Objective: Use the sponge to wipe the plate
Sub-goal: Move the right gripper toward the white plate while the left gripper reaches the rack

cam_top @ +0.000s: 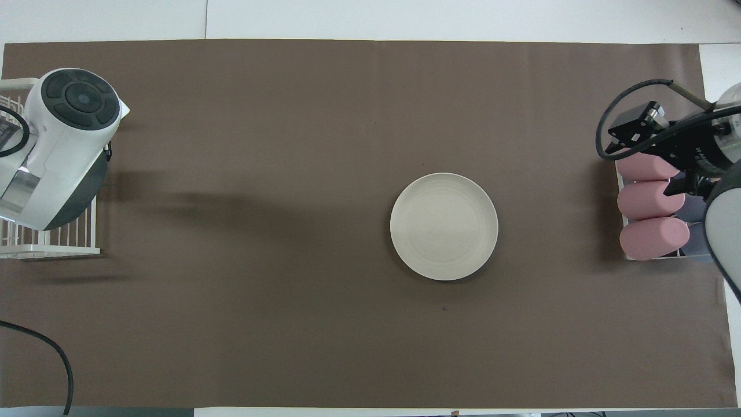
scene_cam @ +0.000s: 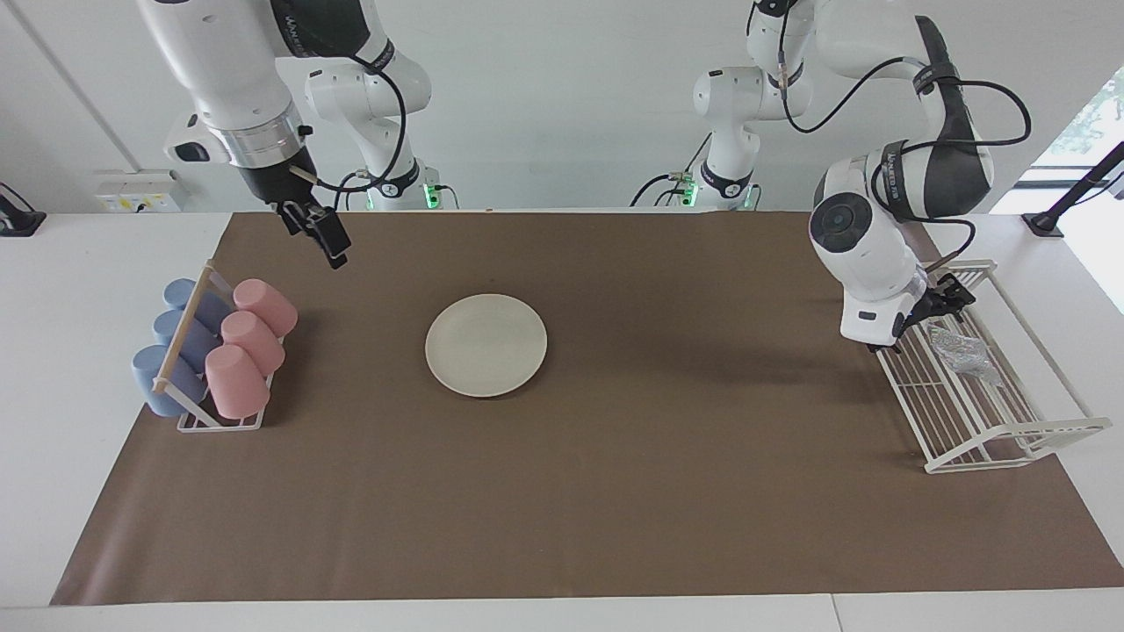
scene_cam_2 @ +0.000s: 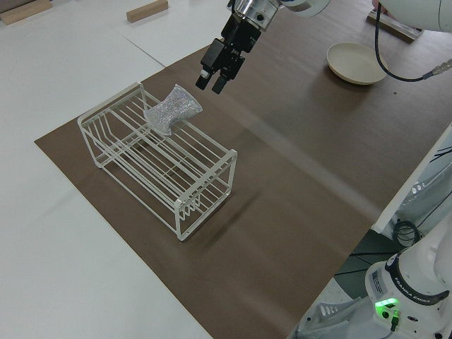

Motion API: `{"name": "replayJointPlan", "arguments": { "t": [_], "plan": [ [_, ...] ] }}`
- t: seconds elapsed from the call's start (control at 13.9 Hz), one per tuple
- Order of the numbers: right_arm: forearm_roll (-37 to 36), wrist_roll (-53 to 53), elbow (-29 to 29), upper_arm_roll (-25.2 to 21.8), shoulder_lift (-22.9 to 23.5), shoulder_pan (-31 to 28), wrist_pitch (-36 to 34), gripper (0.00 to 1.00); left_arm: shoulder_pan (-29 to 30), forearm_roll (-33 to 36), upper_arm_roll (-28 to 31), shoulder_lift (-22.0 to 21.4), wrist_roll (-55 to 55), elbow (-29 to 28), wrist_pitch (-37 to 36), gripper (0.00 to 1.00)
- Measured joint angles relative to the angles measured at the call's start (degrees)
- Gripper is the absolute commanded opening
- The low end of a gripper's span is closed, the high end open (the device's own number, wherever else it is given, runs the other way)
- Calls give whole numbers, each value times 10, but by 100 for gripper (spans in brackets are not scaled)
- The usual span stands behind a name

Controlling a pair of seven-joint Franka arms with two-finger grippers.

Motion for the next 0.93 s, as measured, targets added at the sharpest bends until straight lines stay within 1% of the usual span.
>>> {"name": "replayJointPlan", "arguments": {
  "t": [0.07,0.22,0.5,0.58,0.65,0.72,0.79,0.86,0.93],
  "plan": [
    [12,37,-5,2,-3,10,-1,100,1,23,1,8,-5,0,1,100],
    [28,85,-18,5,-11,17,-2,100,7,39,1,16,-9,0,4,100],
    [31,99,-35,4,-21,14,-2,100,17,41,3,17,-9,0,8,99],
    [31,99,-37,4,-22,14,-2,100,17,41,3,17,-9,0,10,94],
    [32,101,-40,4,-23,14,-2,100,17,41,2,17,-10,0,11,86],
    [33,110,-42,5,-24,14,-1,100,17,41,2,17,-10,0,12,55],
    [36,125,-44,5,-24,15,5,100,17,41,1,17,-11,0,13,21],
    [44,142,-45,6,-25,15,14,100,17,41,1,17,-11,0,13,0],
    [51,161,-45,6,-25,18,24,100,17,41,1,17,-13,0,14,0]
  ]
}}
